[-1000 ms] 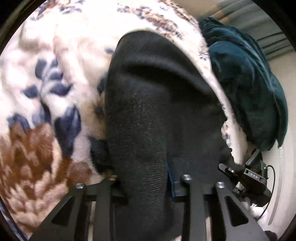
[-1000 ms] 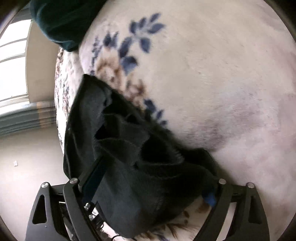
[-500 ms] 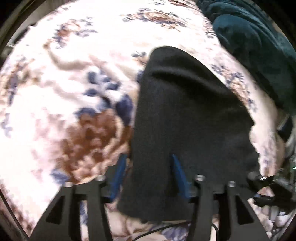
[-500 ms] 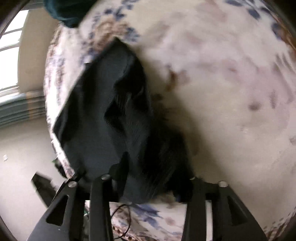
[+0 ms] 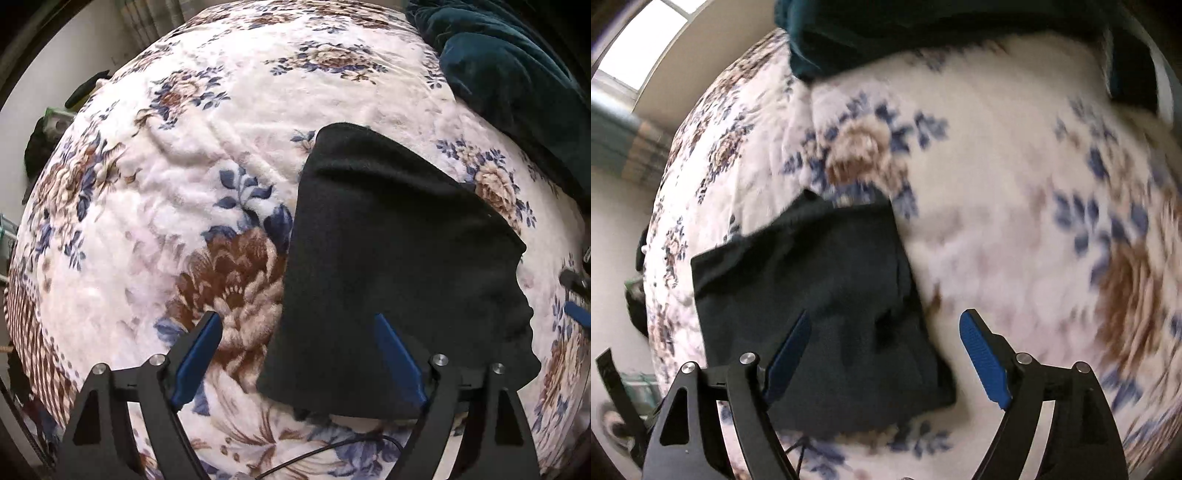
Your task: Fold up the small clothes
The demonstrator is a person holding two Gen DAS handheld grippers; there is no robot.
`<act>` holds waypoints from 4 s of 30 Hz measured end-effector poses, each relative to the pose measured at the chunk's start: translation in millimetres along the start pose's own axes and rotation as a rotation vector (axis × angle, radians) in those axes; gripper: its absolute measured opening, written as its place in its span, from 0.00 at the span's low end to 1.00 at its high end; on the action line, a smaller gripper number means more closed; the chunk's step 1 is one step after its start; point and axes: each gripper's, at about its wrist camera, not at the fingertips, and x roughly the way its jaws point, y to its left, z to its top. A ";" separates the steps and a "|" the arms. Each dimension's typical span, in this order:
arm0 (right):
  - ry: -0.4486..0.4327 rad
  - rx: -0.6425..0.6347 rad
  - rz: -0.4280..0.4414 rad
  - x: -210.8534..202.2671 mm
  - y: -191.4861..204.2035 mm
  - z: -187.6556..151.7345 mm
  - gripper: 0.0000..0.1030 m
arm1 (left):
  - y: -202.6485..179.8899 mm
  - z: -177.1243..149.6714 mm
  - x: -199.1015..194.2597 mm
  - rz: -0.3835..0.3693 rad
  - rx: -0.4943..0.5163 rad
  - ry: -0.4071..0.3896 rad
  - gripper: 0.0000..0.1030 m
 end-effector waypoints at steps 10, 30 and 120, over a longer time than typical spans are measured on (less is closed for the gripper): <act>0.142 -0.077 0.078 102.1 -1.9 64.9 0.82 | 16.7 -45.6 -5.2 0.013 -0.178 -0.004 0.82; 0.005 -0.304 0.120 86.7 75.3 108.2 0.14 | 59.4 -117.4 92.3 0.064 -0.418 0.159 1.00; 0.017 -0.210 0.221 90.0 51.2 113.2 0.10 | 25.5 9.4 22.3 0.005 -0.202 -0.083 1.00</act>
